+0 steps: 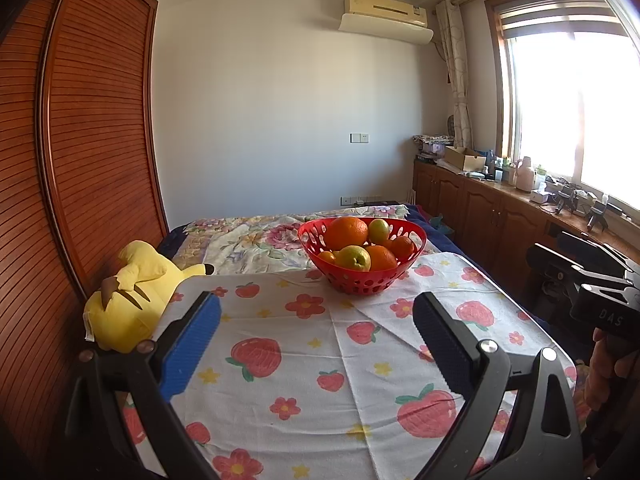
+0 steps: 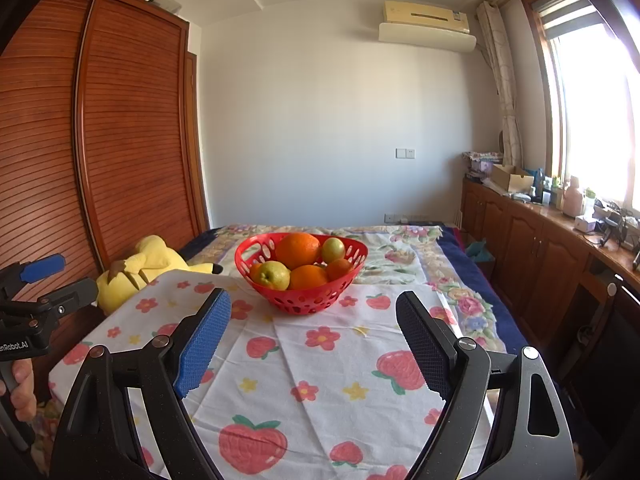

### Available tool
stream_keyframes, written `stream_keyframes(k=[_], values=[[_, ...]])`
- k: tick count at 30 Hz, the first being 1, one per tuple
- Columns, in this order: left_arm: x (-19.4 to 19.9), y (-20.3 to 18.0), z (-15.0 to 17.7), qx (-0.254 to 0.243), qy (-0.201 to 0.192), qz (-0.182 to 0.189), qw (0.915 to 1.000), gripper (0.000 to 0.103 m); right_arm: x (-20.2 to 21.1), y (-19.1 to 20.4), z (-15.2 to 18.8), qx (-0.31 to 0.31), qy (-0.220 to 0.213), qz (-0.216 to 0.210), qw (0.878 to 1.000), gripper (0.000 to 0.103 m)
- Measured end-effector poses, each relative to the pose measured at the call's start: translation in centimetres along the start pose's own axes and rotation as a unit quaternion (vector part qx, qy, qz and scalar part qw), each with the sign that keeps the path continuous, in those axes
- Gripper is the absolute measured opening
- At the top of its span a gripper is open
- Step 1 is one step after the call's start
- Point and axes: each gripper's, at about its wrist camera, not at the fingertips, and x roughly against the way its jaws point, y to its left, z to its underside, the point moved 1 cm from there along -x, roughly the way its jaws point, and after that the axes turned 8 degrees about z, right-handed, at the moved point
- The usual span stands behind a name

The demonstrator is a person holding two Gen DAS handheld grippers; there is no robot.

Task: Organize fruits

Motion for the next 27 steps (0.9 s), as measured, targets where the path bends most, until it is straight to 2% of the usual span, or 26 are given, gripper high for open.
stream_keyframes(k=[27], values=[[0.36,-0.08,-0.02,-0.002,-0.002,-0.002,1.0,0.098,0.14,0.1,-0.13,0.002,-0.001,-0.001,1.0,0.086]])
